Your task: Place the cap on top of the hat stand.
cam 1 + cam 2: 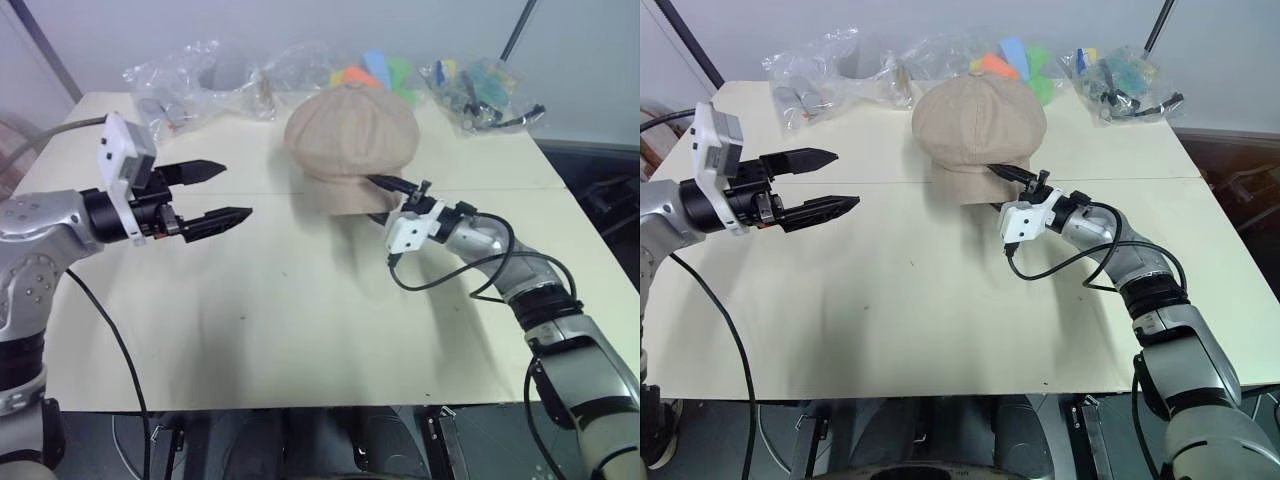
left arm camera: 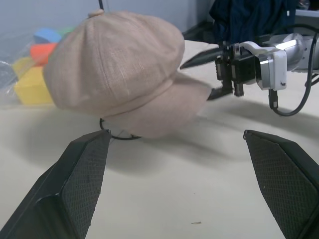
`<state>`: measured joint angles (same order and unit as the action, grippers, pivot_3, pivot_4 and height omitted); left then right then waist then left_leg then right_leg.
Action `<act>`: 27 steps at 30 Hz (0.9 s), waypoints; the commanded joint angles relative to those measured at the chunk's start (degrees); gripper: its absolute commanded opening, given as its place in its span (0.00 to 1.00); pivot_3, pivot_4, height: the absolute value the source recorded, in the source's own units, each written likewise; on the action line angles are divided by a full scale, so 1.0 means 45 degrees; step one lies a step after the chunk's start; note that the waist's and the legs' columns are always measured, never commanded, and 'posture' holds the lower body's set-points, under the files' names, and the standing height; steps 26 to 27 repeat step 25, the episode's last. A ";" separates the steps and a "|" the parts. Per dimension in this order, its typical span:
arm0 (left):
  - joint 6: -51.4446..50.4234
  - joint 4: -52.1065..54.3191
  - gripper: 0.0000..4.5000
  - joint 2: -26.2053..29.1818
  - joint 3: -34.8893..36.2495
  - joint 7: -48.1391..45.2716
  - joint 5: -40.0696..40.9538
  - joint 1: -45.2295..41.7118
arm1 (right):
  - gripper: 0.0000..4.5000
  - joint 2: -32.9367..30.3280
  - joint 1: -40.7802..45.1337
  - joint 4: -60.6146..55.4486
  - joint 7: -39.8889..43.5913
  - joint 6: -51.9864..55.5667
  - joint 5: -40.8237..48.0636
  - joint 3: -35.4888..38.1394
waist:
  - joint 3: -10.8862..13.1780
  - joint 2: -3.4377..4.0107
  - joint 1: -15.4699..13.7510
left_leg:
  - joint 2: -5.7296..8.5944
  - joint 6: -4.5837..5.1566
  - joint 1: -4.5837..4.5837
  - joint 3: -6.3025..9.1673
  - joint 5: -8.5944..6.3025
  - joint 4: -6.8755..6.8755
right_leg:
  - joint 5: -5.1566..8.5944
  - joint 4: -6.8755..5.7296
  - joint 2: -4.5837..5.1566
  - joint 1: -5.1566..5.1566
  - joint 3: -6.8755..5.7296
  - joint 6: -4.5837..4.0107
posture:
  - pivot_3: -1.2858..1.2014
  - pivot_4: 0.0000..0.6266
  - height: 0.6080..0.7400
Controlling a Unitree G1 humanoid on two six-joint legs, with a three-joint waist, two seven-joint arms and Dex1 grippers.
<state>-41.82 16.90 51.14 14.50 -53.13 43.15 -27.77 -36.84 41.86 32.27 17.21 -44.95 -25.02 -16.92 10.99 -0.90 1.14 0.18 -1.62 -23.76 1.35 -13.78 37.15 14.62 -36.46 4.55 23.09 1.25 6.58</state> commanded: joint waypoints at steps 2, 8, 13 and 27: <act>0.0168 0.0114 1.00 0.0278 0.0337 -0.0129 0.0039 -0.0234 | 0.99 -0.0705 -0.0868 -0.1666 0.0319 0.0630 0.0469 0.0865 | 0.0000 0.0000 -0.0026 | 0.0001 0.0000 0.0000 -0.0002 0.0000 0.0001 | 0.0000 0.0001 0.0000 0.0000 0.0001 0.0000 | 0.52 0.24 1.00; 0.0390 -0.0413 1.00 0.0546 0.0328 -0.0553 -0.0194 -0.0287 | 0.99 -0.3720 -0.3944 -0.6035 0.4756 0.4311 0.5628 0.2883 | 0.0006 0.0009 -0.0142 | 0.0002 0.0003 -0.0004 -0.0001 -0.0002 0.0003 | 0.0001 0.0007 0.0010 -0.0010 -0.0001 0.0002 | 0.52 0.24 1.00; 0.0705 -0.1013 1.00 0.0864 0.0471 -0.1113 -0.0384 -0.0247 | 0.99 -0.6029 -0.4780 -0.8313 0.8474 1.1357 1.1999 0.5404 | 0.0010 0.0014 0.0024 | -0.0020 0.0014 0.0093 -0.0002 -0.0008 -0.0011 | 0.0020 0.0010 0.0005 -0.0086 0.0015 -0.0033 | 0.52 0.24 1.00; 0.0936 -0.2263 1.00 0.1281 0.0400 -0.1869 -0.0471 -0.1122 | 0.99 -0.7290 -0.2133 -0.6142 1.1153 2.0204 1.6297 0.6607 | 0.0013 0.0015 -0.0108 | -0.0035 0.0020 0.0066 -0.0046 -0.0013 -0.0011 | 0.0039 0.0052 0.0012 -0.0071 0.0009 -0.0068 | 0.52 0.24 1.00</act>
